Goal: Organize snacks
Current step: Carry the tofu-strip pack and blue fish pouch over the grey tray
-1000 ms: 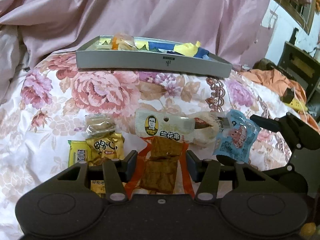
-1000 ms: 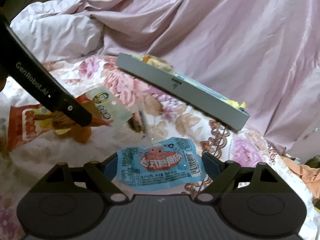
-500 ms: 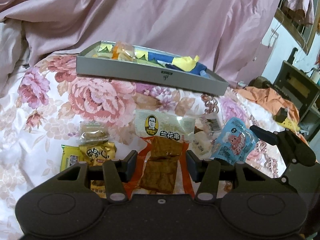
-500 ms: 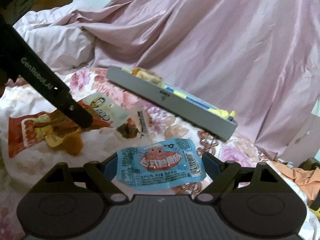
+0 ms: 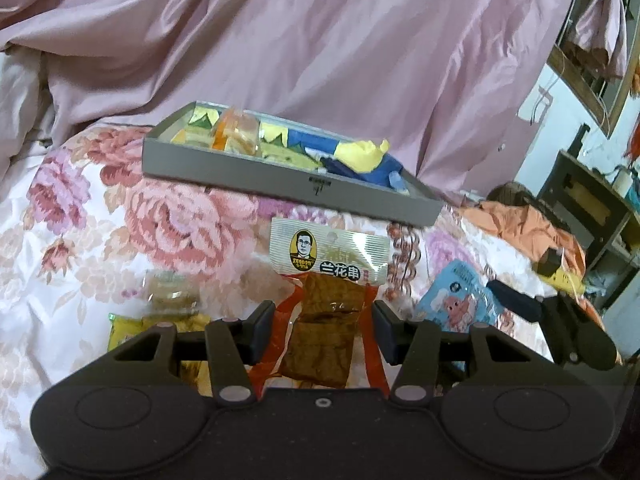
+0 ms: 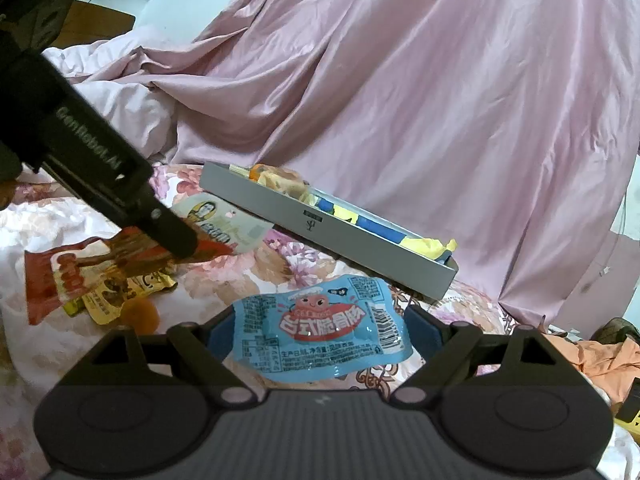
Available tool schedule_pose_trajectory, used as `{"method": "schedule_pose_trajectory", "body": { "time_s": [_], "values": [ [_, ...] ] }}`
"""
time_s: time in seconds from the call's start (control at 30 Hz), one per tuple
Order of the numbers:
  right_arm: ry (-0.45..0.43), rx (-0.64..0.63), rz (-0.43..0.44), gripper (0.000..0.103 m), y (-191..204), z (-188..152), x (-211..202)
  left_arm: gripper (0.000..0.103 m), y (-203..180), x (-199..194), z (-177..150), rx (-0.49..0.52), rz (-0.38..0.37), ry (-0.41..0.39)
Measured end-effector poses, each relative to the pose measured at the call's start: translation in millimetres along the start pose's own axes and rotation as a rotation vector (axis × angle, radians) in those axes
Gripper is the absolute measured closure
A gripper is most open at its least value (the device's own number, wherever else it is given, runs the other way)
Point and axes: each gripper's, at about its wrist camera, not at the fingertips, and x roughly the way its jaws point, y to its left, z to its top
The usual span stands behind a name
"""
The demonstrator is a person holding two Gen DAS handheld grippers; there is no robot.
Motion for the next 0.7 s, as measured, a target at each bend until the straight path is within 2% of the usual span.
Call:
{"method": "schedule_pose_trajectory", "body": {
  "time_s": [0.33, 0.53, 0.7],
  "values": [
    [-0.065, 0.111, -0.008, 0.014, -35, 42, 28, 0.048, -4, 33, 66, -0.037, -0.011, -0.094],
    [-0.086, 0.165, -0.032, 0.014, -73, 68, 75, 0.048, 2, 69, 118, -0.048, 0.007, -0.140],
    [-0.067, 0.252, -0.041, 0.014, -89, 80, 128, 0.048, 8, 106, 147, -0.052, 0.023, -0.137]
  ]
}}
